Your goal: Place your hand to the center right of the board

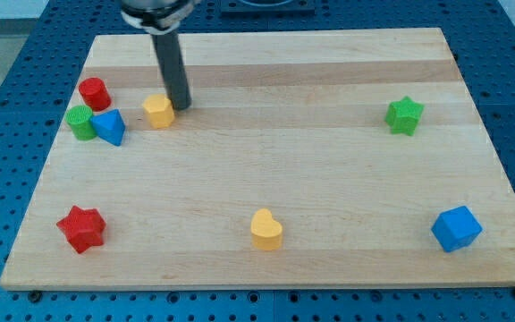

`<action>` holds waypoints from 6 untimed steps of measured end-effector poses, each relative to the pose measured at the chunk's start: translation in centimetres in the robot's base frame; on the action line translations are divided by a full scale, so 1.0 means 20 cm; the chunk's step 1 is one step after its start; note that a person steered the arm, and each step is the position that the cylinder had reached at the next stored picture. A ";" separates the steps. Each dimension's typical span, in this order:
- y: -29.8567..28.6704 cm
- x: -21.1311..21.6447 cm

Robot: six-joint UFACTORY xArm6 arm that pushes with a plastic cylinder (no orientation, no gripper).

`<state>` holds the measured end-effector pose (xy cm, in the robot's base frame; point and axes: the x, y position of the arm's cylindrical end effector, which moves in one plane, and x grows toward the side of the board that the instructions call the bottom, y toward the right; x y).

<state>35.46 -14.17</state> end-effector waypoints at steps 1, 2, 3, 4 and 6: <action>0.14 -0.05; 0.59 -0.13; 1.14 -0.20; 1.68 -0.13; 2.13 0.16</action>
